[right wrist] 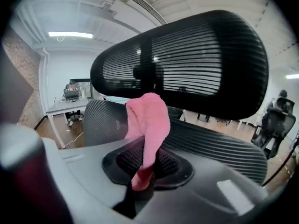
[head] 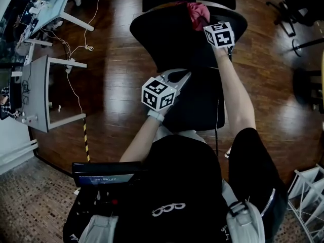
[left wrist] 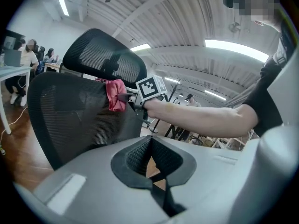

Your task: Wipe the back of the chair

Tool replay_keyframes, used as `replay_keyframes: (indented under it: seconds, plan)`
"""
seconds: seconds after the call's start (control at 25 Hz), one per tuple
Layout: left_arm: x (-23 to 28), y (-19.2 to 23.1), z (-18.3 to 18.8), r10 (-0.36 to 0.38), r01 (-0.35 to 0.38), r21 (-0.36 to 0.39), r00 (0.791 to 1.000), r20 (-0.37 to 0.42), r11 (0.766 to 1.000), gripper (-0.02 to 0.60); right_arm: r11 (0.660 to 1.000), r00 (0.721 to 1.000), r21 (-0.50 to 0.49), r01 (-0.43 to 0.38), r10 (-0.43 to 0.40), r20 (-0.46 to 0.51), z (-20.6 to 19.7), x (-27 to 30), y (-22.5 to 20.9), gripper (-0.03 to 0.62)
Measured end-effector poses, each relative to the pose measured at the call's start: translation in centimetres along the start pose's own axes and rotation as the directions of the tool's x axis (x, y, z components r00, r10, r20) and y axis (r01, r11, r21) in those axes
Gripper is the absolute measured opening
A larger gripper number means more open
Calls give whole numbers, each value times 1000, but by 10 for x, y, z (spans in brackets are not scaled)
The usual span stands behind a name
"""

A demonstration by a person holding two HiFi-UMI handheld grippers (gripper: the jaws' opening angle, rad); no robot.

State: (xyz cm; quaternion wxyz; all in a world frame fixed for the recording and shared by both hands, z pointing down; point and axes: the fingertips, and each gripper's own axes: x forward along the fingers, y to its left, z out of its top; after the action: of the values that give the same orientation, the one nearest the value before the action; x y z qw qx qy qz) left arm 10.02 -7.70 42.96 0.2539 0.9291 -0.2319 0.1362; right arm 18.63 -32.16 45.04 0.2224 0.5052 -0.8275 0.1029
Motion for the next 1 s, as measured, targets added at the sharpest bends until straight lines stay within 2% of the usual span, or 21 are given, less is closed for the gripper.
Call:
replay_keyframes:
  seconds: [0.36,0.68,0.84,1.0]
  plan:
    - [19,-16,6,-13,13,5,1000,-1,1000,-9,993,995,52,102,-101,-14,-26,-45,-72,44]
    - [30,-31,1,-16,16,8,1000,-4,1000,-9,968,976,124,216,-214,-34,-56,-91,-139,44]
    - [31,-35,0,-10,10,9,1000,0,1000,-9,958,967,129,255,-249,-56,-66,-105,-159,44]
    - [23,-34,-4,6,-6,3,1000,6,1000,-9,959,965,120,259,-251,-75,-72,-106,-160,44]
